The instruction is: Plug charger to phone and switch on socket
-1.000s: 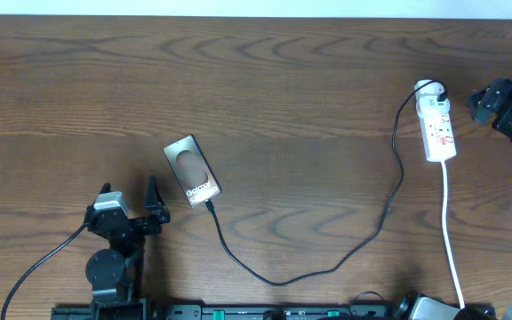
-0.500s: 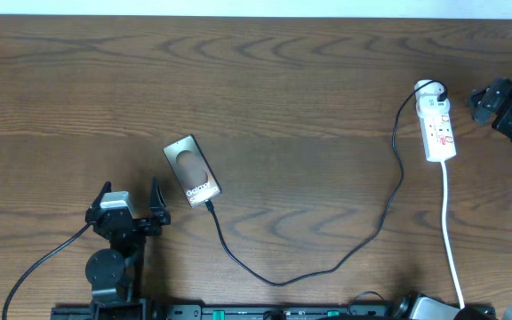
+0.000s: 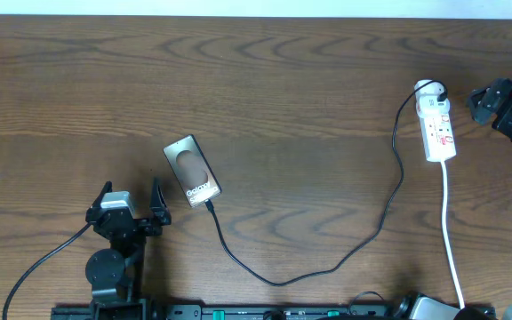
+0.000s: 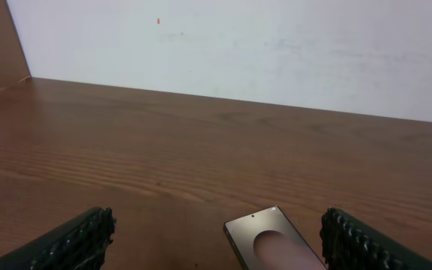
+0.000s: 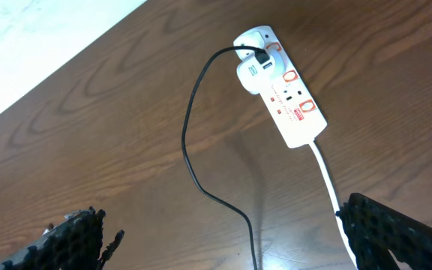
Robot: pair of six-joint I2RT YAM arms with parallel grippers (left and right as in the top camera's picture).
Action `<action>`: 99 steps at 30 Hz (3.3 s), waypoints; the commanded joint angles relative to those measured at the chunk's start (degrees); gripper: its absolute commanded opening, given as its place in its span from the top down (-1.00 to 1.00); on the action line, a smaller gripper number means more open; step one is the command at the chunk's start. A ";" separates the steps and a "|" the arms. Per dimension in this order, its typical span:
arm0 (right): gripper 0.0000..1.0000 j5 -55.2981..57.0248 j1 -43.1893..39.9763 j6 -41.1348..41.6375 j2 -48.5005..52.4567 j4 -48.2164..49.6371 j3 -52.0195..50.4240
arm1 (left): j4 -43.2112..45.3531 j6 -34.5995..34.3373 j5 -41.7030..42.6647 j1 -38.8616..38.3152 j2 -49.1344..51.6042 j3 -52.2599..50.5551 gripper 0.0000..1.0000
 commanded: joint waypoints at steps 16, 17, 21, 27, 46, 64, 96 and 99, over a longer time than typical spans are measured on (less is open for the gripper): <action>-0.99 -0.35 0.26 0.63 0.02 0.00 0.07 | -2.40 0.81 2.25 0.28 -0.35 -0.57 -0.80; -0.99 -0.35 0.26 0.63 0.02 -0.02 0.07 | -2.40 0.81 2.23 0.28 -0.35 -0.57 -0.80; -0.98 0.44 0.26 0.04 0.00 0.37 0.07 | -2.40 0.81 2.25 0.28 -0.35 -0.57 -0.80; -0.99 2.69 2.93 0.39 -1.66 7.74 -1.70 | -2.40 0.81 2.23 0.28 -0.35 -0.57 -0.80; -0.99 13.86 25.68 0.35 -30.12 80.98 -67.80 | -2.40 0.81 2.25 0.28 -0.35 -0.57 -0.80; -0.99 19.63 25.83 0.35 -60.19 87.41 -95.58 | -2.40 0.81 2.25 0.28 -0.35 -0.57 -0.80; -0.98 24.06 25.66 -12.28 -80.56 67.87 -97.11 | -2.40 0.81 2.23 0.28 -0.35 -0.57 -0.80; -0.98 24.06 25.66 -12.28 -80.56 67.87 -97.11 | -2.40 0.81 2.23 0.28 -0.35 -0.57 -0.80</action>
